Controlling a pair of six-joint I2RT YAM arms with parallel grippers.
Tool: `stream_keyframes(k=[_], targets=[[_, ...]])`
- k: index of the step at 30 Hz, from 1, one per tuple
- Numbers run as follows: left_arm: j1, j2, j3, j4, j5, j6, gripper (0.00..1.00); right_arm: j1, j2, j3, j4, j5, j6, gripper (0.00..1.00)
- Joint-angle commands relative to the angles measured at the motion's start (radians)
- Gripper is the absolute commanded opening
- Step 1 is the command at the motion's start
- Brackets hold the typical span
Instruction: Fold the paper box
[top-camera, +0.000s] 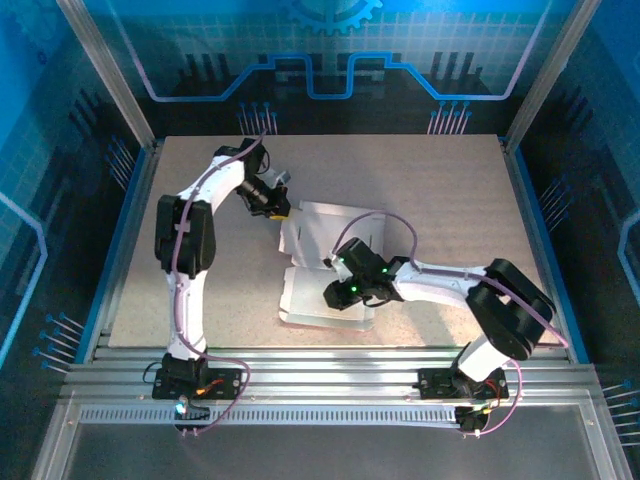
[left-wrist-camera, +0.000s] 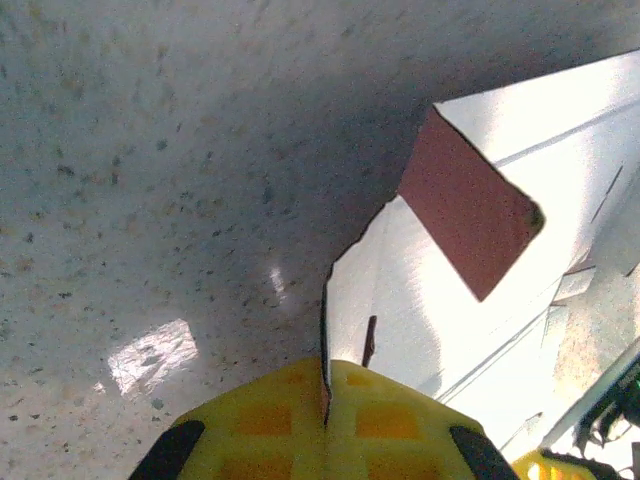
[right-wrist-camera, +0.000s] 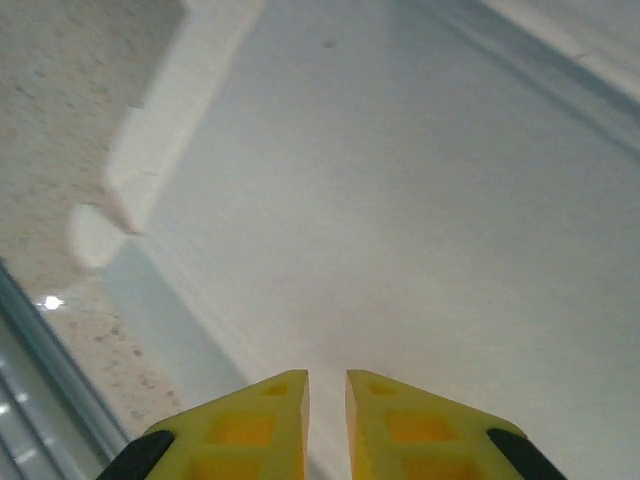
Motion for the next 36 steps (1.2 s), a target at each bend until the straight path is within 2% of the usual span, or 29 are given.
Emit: stream_keyframes(k=[1,6,12,17,23,36], targets=[[-0.013,-0.118,-0.089,0.164,0.024,-0.029,0.00,-0.007,-0.056,-0.006,0.000,0.001,0.013,0.18],[-0.028,-0.237,-0.268,0.361,-0.031,-0.048,0.00,0.006,-0.071,-0.060,0.036,0.007,0.064,0.13],[-0.063,-0.369,-0.463,0.590,-0.094,-0.089,0.00,0.067,-0.057,-0.107,0.071,0.080,0.170,0.10],[-0.092,-0.452,-0.609,0.719,-0.147,-0.123,0.00,0.125,-0.012,-0.103,0.070,0.152,0.250,0.08],[-0.143,-0.555,-0.746,0.791,-0.249,-0.121,0.00,0.131,0.025,-0.106,0.069,0.205,0.306,0.06],[-0.238,-0.695,-0.966,0.889,-0.372,-0.145,0.01,0.145,0.051,-0.109,0.077,0.225,0.335,0.07]])
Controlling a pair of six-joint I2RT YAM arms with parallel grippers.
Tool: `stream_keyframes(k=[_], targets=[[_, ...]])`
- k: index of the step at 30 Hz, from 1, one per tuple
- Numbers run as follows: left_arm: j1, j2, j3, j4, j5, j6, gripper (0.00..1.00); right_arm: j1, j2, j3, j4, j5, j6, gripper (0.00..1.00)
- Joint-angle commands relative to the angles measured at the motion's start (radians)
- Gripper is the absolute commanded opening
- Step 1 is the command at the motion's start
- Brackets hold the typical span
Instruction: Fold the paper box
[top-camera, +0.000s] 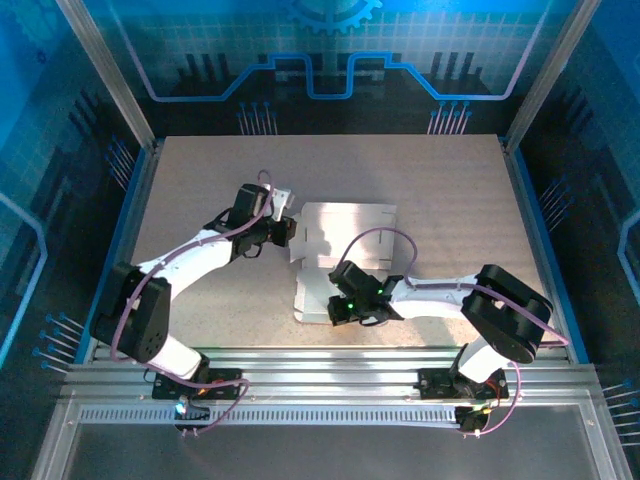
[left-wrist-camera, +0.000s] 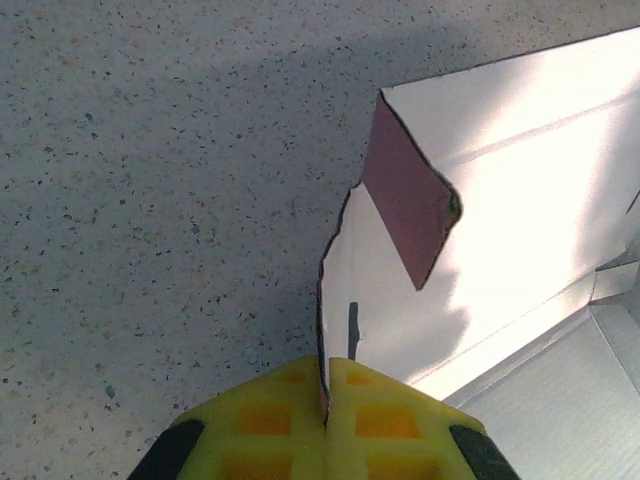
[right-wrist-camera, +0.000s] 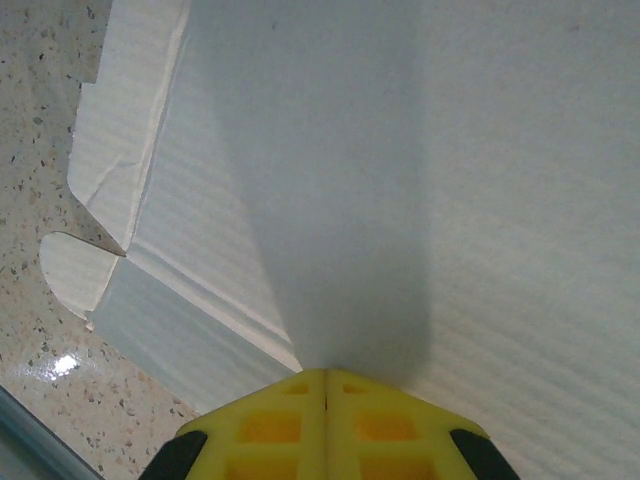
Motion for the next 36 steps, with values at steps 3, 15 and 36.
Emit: stream_keyframes(k=[3,15,36], targets=[[-0.038,-0.040,-0.084,-0.003,-0.041,-0.028,0.00,0.014,0.031,-0.006,0.009,0.050,0.024,0.07],[-0.113,-0.090,-0.183,0.018,-0.108,-0.077,0.01,0.022,0.033,-0.007,0.021,0.056,0.026,0.06],[-0.194,-0.147,-0.341,0.080,-0.181,-0.281,0.01,0.043,0.042,-0.013,0.034,0.095,0.054,0.07]])
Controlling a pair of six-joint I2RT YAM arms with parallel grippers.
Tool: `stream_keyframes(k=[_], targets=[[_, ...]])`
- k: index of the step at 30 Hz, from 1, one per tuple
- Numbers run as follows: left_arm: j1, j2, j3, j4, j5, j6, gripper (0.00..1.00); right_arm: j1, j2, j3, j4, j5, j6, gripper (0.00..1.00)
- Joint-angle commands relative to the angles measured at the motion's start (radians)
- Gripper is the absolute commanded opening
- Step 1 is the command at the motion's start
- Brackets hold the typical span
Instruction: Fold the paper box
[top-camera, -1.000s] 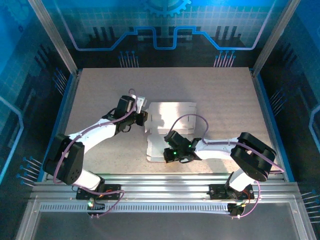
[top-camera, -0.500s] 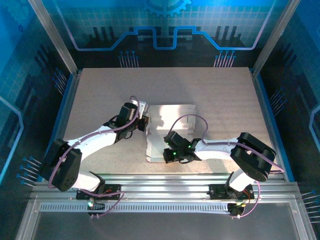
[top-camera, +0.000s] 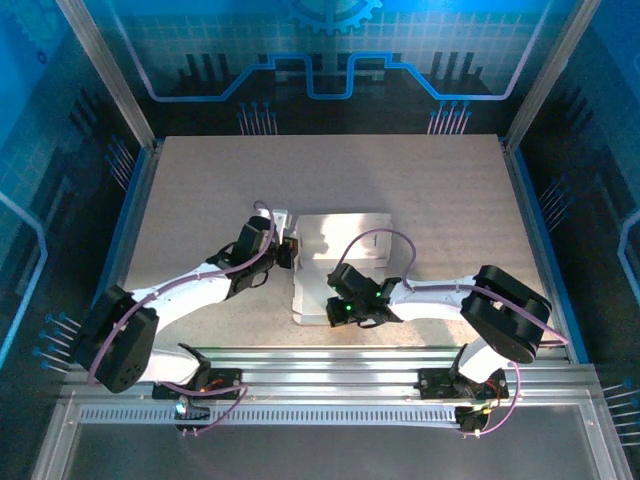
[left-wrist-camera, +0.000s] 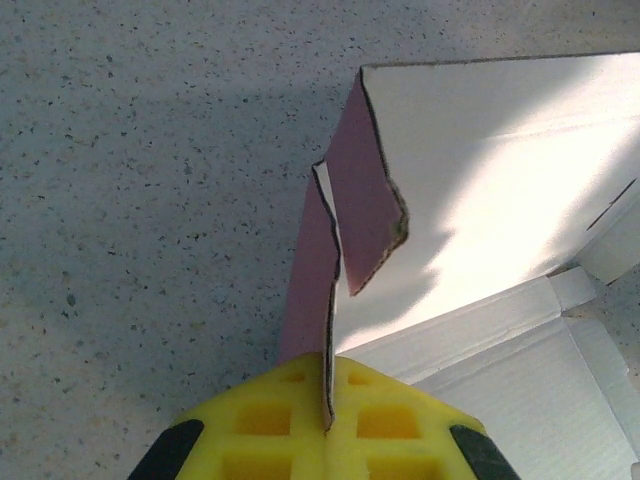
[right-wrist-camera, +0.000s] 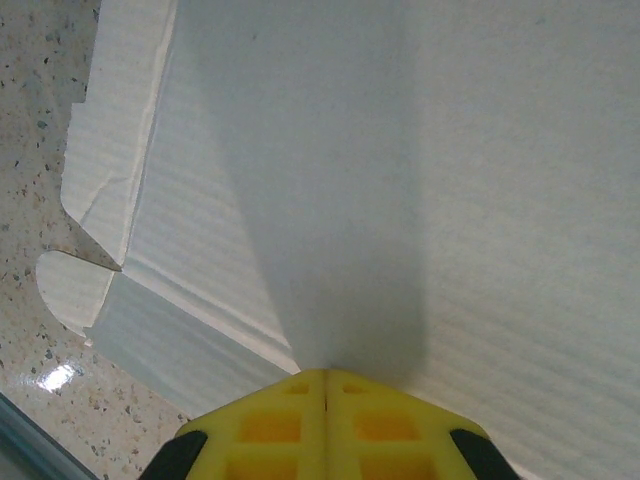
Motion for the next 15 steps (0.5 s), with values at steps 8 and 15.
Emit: stream_keyframes(k=[8,15], targets=[[-0.048,-0.030,-0.156,-0.087,0.015,-0.070,0.01,0.024,0.029,-0.016,0.042,0.066,0.035,0.06],[-0.050,-0.034,-0.190,-0.043,0.029,-0.104,0.01,0.052,0.040,0.015,0.057,0.046,0.032,0.07]])
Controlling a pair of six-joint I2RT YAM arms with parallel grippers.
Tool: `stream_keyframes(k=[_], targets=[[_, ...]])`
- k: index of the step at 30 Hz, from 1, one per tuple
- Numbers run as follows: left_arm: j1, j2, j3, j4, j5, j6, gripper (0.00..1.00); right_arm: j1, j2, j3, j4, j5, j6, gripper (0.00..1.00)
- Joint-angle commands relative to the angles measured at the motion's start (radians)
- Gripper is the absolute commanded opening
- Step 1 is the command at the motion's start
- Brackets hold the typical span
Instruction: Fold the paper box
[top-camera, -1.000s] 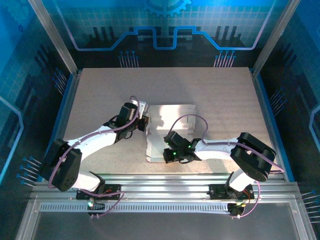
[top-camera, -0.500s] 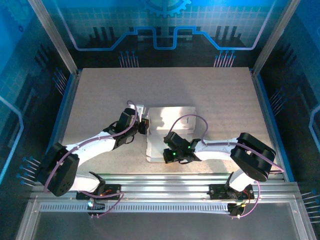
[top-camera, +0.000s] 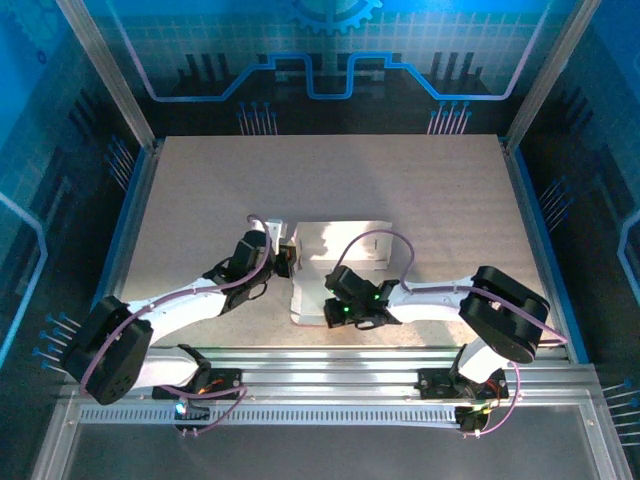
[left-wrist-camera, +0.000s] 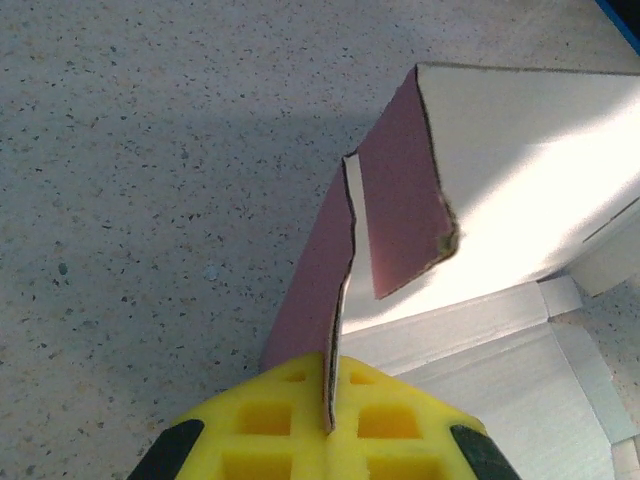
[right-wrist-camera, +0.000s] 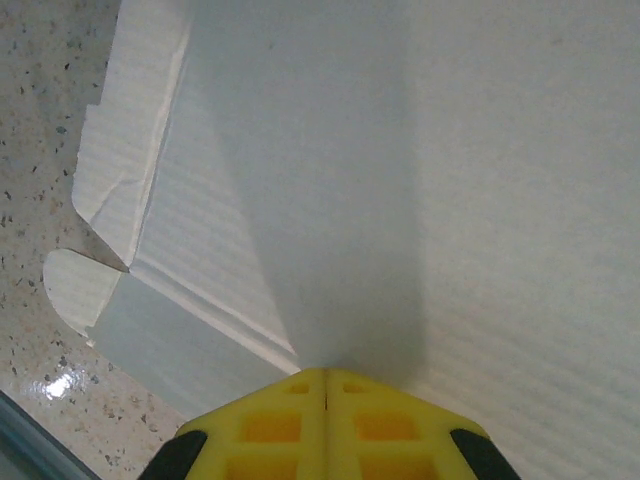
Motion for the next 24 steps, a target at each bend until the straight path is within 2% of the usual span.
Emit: stream_keyframes(k=[1,11,24], targets=[[-0.021,0.034,-0.064,-0.173,0.063,-0.055,0.01,0.028,0.037,0.020,0.020,0.025,0.012,0.07],[-0.025,0.051,-0.061,-0.177,0.068,-0.075,0.01,0.042,0.078,0.027,0.024,0.018,0.019,0.07],[-0.049,0.027,-0.174,-0.096,0.033,-0.079,0.00,0.044,0.073,0.031,0.033,0.014,0.009,0.07]])
